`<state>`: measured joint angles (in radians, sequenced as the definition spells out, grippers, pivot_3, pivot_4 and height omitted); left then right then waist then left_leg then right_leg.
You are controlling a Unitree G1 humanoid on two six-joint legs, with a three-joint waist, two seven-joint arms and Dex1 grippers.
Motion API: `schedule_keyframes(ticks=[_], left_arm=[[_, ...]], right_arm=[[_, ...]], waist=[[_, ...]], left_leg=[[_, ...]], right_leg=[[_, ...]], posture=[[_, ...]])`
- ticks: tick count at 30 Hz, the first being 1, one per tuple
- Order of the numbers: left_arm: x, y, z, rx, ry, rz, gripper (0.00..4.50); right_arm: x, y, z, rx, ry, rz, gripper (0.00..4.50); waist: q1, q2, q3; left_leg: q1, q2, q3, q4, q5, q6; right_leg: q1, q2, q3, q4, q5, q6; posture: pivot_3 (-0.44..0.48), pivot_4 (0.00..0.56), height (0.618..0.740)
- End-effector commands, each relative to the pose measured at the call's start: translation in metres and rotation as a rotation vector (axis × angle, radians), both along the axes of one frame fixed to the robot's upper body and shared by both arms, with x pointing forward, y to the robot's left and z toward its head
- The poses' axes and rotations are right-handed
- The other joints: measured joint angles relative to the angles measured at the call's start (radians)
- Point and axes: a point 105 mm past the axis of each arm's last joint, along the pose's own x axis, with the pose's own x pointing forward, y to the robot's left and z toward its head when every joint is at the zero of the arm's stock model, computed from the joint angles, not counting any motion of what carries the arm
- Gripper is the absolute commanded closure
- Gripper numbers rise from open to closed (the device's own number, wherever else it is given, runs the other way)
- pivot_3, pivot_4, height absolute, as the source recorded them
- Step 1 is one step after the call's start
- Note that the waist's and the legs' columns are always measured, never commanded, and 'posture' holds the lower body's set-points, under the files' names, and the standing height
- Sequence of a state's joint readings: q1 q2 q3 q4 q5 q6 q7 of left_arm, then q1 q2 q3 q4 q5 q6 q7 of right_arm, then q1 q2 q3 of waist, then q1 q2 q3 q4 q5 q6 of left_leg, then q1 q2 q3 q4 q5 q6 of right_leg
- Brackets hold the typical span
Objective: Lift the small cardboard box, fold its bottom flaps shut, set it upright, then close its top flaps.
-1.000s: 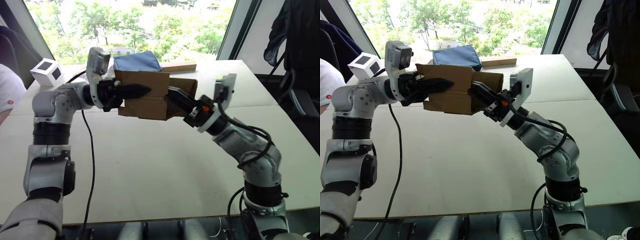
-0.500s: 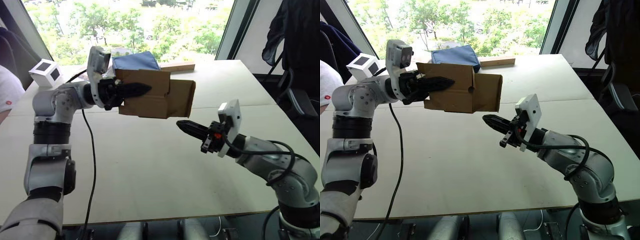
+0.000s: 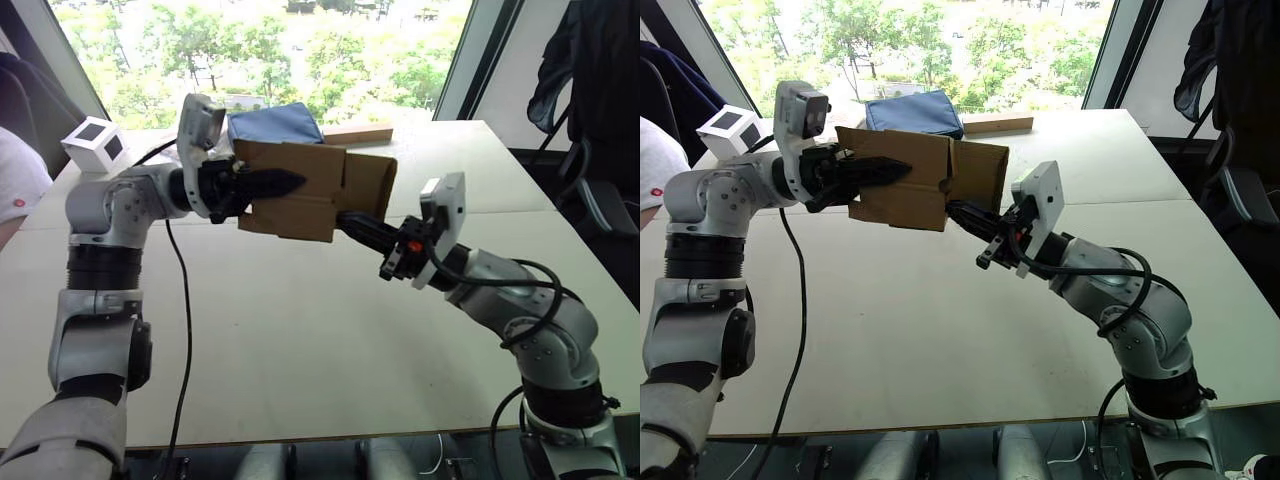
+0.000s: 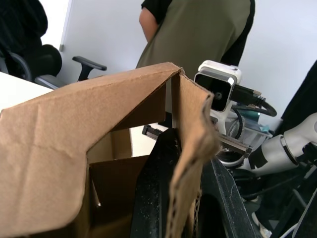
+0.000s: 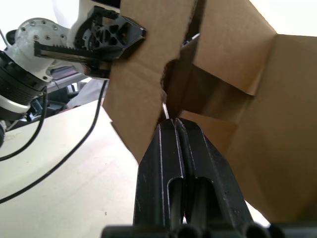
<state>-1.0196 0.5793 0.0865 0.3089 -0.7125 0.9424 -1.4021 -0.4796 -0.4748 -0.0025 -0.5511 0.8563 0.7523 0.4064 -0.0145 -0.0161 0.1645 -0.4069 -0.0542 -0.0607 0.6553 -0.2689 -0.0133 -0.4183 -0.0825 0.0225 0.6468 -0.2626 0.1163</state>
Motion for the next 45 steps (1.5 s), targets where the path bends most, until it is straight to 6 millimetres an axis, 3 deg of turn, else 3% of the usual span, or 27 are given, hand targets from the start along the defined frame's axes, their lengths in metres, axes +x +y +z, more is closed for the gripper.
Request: schedule_keyframes(ticks=[1,5,12,16,20,23,26,28,33,39,45], left_arm=[[-0.007,-0.001,0.009,-0.007,-0.039,-0.02,4.5],[-0.005,0.002,0.011,-0.005,-0.045,-0.007,4.5],[-0.004,0.009,0.017,-0.021,-0.06,0.021,4.5],[-0.003,0.01,0.019,-0.047,-0.064,0.035,4.5],[-0.004,0.008,0.02,-0.065,-0.065,0.036,4.5],[-0.004,0.005,0.021,-0.076,-0.067,0.033,4.5],[-0.003,0.004,0.021,-0.081,-0.066,0.036,4.5],[-0.002,0.004,0.021,-0.084,-0.064,0.041,4.5],[0.003,0.007,0.02,-0.097,-0.051,0.066,4.5],[0.007,0.008,0.016,-0.096,-0.037,0.082,4.5],[0.009,0.007,0.016,-0.1,-0.033,0.081,4.5]], right_arm=[[-0.004,0.008,0.008,0.015,-0.044,0.046,4.48],[0.001,0.0,0.009,0.009,-0.056,0.033,4.48],[-0.001,-0.064,0.034,0.107,0.004,-0.001,4.48],[0.02,-0.101,0.041,0.201,0.005,-0.161,4.48],[0.049,-0.113,0.018,0.131,0.032,-0.322,4.48],[0.068,-0.101,-0.007,0.061,0.089,-0.358,4.48],[0.071,-0.085,-0.009,0.067,0.086,-0.316,4.48],[0.064,-0.066,-0.004,0.116,0.079,-0.222,4.48],[0.042,-0.042,0.0,0.237,0.113,-0.074,4.48],[0.023,-0.032,0.01,0.469,0.179,0.019,4.48],[0.019,-0.023,0.007,0.567,0.242,0.056,4.48]], waist=[[0.0,0.0,0.0],[0.0,0.0,0.0],[0.003,0.0,0.0],[0.001,0.0,0.0],[-0.001,0.0,0.0],[-0.003,0.0,0.0],[-0.003,0.0,0.0],[-0.003,0.0,0.0],[0.001,0.0,0.0],[0.0,0.0,0.0],[-0.001,0.0,0.0]], left_leg=[[0.0,0.0,0.0,0.0,0.0,0.0],[0.0,0.0,0.0,0.0,0.0,0.0],[-0.001,0.0,0.0,0.002,-0.001,0.001],[0.0,0.0,0.0,0.002,-0.001,0.002],[0.0,0.0,0.0,0.003,-0.001,0.002],[0.0,0.0,0.001,0.003,-0.001,0.002],[-0.001,0.0,0.001,0.003,-0.001,0.002],[-0.001,0.0,0.001,0.003,-0.001,0.001],[-0.001,0.0,0.0,0.003,-0.001,0.001],[-0.001,0.0,0.0,0.004,-0.001,0.001],[-0.001,0.0,0.0,0.004,-0.001,0.001]], right_leg=[[0.0,0.0,0.0,0.0,0.0,0.0],[0.0,0.0,0.0,0.0,0.0,0.0],[0.001,0.0,0.0,0.0,0.0,0.0],[0.002,0.0,0.0,0.0,0.0,0.0],[0.001,0.0,0.0,0.0,0.0,0.0],[0.001,0.0,0.0,0.0,0.0,0.0],[0.0,0.0,0.0,0.001,0.0,0.0],[-0.001,0.0,0.0,0.001,0.0,0.0],[-0.001,0.0,0.0,0.001,0.0,0.0],[0.0,0.0,0.0,0.001,0.0,0.0],[0.0,0.0,0.0,0.001,0.0,0.0]], posture=[[0.0,0.15,0.74],[0.0,0.15,0.74],[0.0,0.15,0.74],[0.0,0.15,0.74],[0.0,0.15,0.74],[0.0,0.15,0.74],[0.0,0.15,0.74],[0.0,0.15,0.74],[0.0,0.15,0.74],[0.0,0.15,0.74],[0.0,0.15,0.74]])
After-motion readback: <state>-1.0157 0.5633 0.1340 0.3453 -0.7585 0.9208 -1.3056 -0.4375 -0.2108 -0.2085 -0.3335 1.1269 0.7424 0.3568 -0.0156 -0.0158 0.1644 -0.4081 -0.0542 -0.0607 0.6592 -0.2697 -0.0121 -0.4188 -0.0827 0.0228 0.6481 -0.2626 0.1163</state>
